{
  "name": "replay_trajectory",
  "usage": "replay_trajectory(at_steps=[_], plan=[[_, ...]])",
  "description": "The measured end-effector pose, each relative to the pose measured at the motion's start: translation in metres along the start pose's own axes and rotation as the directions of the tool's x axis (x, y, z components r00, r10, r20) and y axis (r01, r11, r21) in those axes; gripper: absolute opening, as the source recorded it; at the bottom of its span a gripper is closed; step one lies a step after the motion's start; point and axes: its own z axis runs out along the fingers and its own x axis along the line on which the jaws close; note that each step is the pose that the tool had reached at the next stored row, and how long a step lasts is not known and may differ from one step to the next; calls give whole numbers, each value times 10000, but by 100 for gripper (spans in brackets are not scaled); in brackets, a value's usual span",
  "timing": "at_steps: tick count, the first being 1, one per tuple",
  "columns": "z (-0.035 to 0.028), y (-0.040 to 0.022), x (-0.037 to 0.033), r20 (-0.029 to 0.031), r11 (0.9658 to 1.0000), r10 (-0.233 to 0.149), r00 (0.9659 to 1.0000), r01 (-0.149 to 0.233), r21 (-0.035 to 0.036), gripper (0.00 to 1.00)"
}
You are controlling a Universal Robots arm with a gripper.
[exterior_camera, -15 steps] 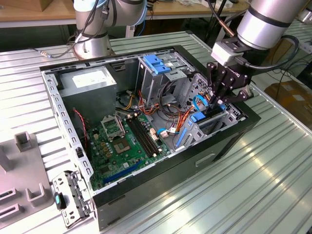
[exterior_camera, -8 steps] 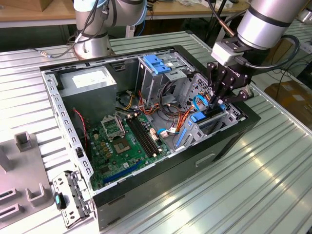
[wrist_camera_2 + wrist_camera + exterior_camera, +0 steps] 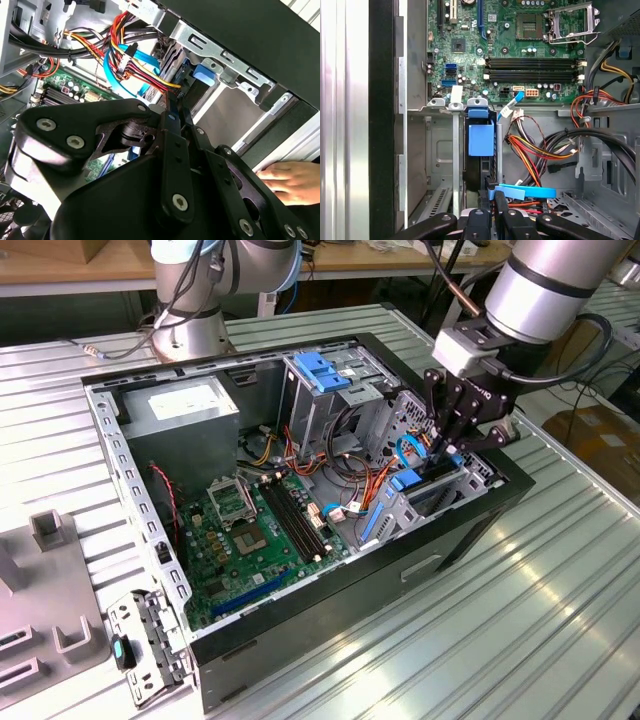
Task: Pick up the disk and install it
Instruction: 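Insert the second disk wire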
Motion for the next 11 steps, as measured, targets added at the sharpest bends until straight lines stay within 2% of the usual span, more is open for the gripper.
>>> replay_trajectory(at_steps=[11], plan=[[48,0,23,153,10000,-1,9999,1,5,16]])
